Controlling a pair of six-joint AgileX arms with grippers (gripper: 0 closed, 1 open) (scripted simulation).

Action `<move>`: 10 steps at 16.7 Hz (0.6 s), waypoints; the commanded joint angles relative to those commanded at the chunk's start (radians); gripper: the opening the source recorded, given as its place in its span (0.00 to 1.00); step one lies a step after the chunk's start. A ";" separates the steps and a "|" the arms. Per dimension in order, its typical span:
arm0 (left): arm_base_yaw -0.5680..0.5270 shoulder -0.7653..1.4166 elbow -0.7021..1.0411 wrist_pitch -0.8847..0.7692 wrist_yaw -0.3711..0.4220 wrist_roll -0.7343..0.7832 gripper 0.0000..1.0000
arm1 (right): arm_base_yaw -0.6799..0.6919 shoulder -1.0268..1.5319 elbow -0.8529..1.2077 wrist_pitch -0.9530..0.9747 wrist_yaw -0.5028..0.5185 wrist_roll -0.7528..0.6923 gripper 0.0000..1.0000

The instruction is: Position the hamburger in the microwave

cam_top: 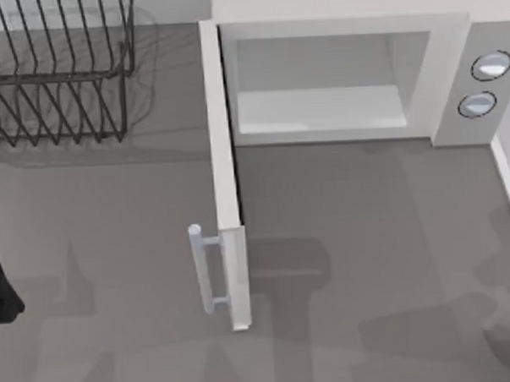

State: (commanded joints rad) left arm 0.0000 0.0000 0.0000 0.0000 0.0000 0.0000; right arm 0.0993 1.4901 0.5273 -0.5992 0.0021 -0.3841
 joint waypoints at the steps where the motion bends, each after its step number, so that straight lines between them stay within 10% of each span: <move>1: 0.000 0.000 0.000 0.000 0.000 0.000 1.00 | 0.000 0.010 -0.009 0.015 0.000 0.000 1.00; 5: 0.000 0.000 0.000 0.000 0.000 0.000 1.00 | 0.000 0.013 -0.012 0.019 0.000 0.000 1.00; 10: 0.000 0.000 0.000 0.000 0.000 0.000 1.00 | 0.000 0.013 -0.012 0.019 0.000 0.000 0.62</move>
State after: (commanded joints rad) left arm 0.0000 0.0000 0.0000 0.0000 0.0000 0.0000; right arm 0.0998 1.5029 0.5156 -0.5797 0.0021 -0.3839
